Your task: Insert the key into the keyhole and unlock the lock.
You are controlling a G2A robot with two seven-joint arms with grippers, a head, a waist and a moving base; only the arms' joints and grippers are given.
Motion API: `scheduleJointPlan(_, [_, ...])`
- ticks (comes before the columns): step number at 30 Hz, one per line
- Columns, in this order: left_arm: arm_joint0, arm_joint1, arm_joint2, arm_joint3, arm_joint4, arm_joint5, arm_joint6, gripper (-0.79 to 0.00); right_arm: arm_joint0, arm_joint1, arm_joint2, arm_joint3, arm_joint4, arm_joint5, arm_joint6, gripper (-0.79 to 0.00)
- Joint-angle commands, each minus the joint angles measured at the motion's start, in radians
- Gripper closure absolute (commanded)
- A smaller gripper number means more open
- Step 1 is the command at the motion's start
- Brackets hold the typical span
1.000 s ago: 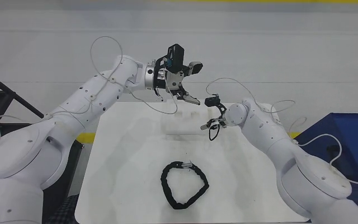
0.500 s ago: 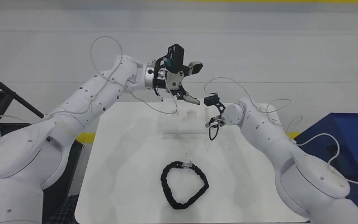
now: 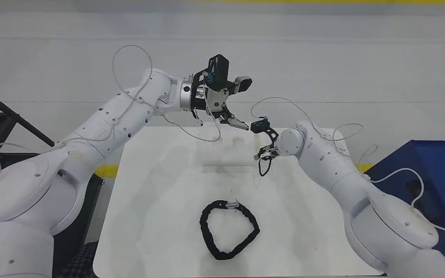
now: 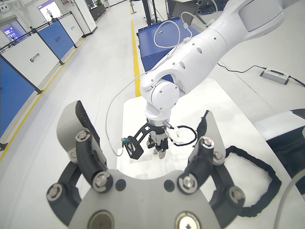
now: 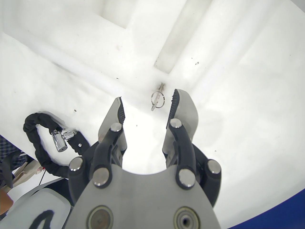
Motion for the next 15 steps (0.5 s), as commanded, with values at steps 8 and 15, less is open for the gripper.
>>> scheduleJointPlan(8, [0.000, 0.000, 0.000, 0.000, 0.000, 0.000, 0.000, -0.785, -0.019, 0.010, 0.031, -0.016, -0.007, 0.007, 0.006, -0.302])
scheduleJointPlan(15, [0.000, 0.000, 0.000, 0.000, 0.000, 0.000, 0.000, -0.785, -0.028, 0.010, 0.045, -0.021, -0.027, 0.022, -0.004, -0.302])
